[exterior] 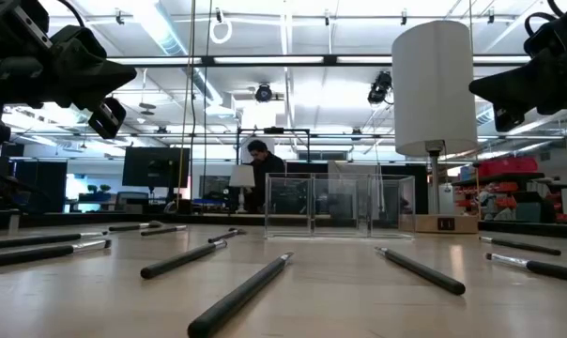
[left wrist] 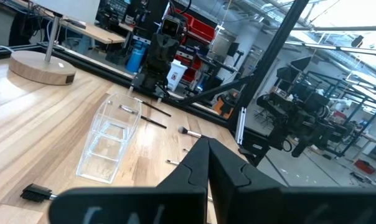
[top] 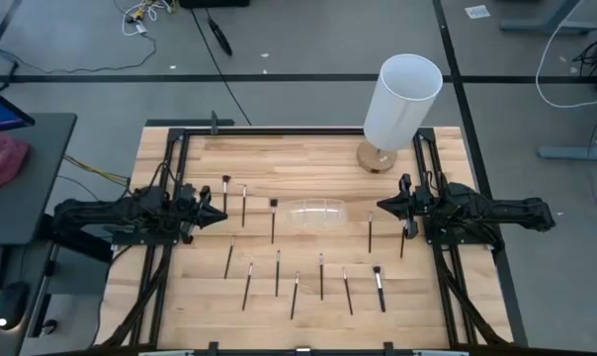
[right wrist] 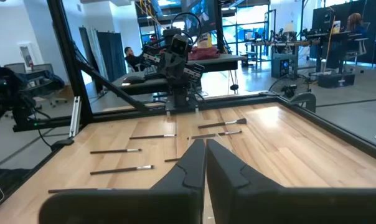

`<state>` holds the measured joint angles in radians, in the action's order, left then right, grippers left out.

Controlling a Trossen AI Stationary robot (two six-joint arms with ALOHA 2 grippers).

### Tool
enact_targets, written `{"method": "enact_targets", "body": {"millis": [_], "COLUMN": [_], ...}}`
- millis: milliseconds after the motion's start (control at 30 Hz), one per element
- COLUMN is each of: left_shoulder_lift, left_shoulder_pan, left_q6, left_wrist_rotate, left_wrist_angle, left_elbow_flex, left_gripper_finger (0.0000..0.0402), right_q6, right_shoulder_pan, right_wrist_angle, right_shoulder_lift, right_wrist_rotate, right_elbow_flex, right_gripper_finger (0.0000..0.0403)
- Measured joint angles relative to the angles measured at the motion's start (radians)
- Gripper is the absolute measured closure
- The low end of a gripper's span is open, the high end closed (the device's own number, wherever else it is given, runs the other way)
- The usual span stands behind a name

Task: Pick & Place Makeup Supplies

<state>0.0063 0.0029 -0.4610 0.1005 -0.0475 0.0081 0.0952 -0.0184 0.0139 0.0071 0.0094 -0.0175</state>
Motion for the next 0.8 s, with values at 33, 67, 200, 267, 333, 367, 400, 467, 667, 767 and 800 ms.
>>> {"method": "enact_targets", "body": {"millis": [33, 67, 200, 267, 333, 367, 400, 467, 667, 767, 800], "left_shoulder_lift": [0.0, 0.0, 0.0, 0.0, 0.0, 0.0, 0.0, 0.0, 0.0, 0.0, 0.0], "left_shoulder_pan": [0.0, 0.0, 0.0, 0.0, 0.0, 0.0, 0.0, 0.0, 0.0, 0.0, 0.0], "left_q6": [0.0, 0.0, 0.0, 0.0, 0.0, 0.0, 0.0, 0.003, 0.001, 0.001, 0.001], "left_wrist_rotate": [0.0, 0.0, -0.001, -0.002, -0.002, -0.002, -0.002, -0.003, -0.014, -0.014, -0.014], "left_wrist_angle": [0.0, 0.0, 0.0, 0.0, 0.0, 0.0, 0.0, 0.0, 0.0, 0.0, 0.0], "left_elbow_flex": [0.0, 0.0, 0.0, 0.0, 0.0, 0.0, 0.0, 0.0, 0.0, 0.0, 0.0], "left_gripper_finger": [0.0399, 0.0399, 0.0399, 0.0399, 0.0399, 0.0399, 0.0399, 0.0399, 0.0399, 0.0399, 0.0399], "right_q6": [0.0, 0.0, 0.0, 0.0, 0.0, 0.0, 0.0, -0.021, -0.103, 0.003, 0.046], "right_shoulder_pan": [0.0, 0.0, 0.0, 0.0, 0.0, 0.0, 0.0, 0.0, -0.001, 0.0, 0.0], "right_wrist_angle": [0.0, 0.0, 0.0, 0.0, 0.0, 0.0, 0.0, 0.002, 0.118, 0.256, 0.303], "right_shoulder_lift": [0.0, 0.0, 0.0, 0.0, 0.0, 0.0, 0.0, 0.0, 0.0, 0.0, 0.0], "right_wrist_rotate": [0.0, 0.0, 0.0, 0.0, 0.0, 0.0, 0.0, 0.001, 0.001, 0.001, 0.004], "right_elbow_flex": [0.0, 0.0, 0.0, 0.0, 0.0, 0.0, 0.0, 0.0, 0.0, 0.0, 0.0], "right_gripper_finger": [0.0385, 0.0385, 0.0385, 0.0385, 0.0385, 0.0385, 0.0385, 0.0385, 0.0385, 0.0385, 0.0385]}}
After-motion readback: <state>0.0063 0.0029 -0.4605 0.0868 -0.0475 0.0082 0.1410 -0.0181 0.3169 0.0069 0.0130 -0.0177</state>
